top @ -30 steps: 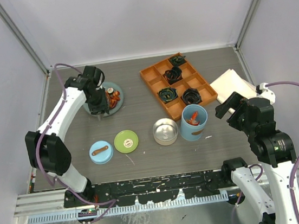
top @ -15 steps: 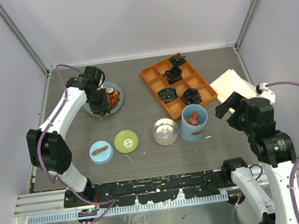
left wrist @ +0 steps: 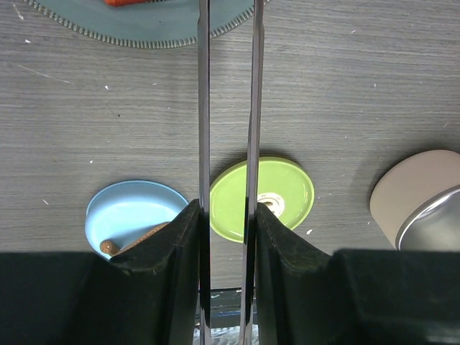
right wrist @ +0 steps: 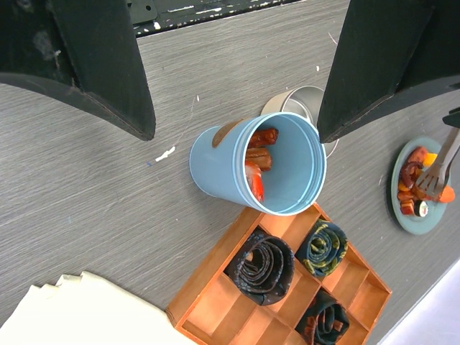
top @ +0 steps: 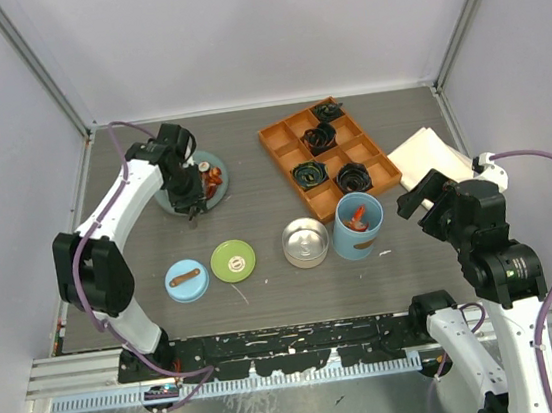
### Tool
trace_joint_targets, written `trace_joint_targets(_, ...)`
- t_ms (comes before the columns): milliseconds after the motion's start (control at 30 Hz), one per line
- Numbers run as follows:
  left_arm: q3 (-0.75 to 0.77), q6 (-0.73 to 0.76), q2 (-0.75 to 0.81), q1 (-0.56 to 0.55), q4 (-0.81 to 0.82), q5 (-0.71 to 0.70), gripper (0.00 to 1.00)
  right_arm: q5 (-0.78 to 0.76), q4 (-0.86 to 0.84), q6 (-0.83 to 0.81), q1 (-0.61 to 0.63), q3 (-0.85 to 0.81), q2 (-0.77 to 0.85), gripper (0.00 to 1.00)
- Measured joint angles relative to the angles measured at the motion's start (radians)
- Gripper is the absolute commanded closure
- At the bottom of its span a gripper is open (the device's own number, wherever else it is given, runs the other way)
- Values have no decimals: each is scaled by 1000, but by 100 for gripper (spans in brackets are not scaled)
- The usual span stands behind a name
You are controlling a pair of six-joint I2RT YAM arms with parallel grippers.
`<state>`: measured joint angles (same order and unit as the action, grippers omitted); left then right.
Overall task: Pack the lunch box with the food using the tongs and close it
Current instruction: Pick up the fake food from the plate.
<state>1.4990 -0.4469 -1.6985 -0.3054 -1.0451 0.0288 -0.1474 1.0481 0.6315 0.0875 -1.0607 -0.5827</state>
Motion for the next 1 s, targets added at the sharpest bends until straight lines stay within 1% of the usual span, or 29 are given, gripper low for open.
trace_joint_targets(133, -3, 3, -3, 0, 1, 2, 76, 8, 0, 0, 0, 0, 0, 0)
trace_joint_targets(267, -3, 11, -3, 0, 1, 1, 85, 11, 0, 0, 0, 0, 0, 0)
trace_joint_targets(1000, -3, 17, 62, 0, -5, -33, 86, 19, 0, 4, 0, 0, 0, 0)
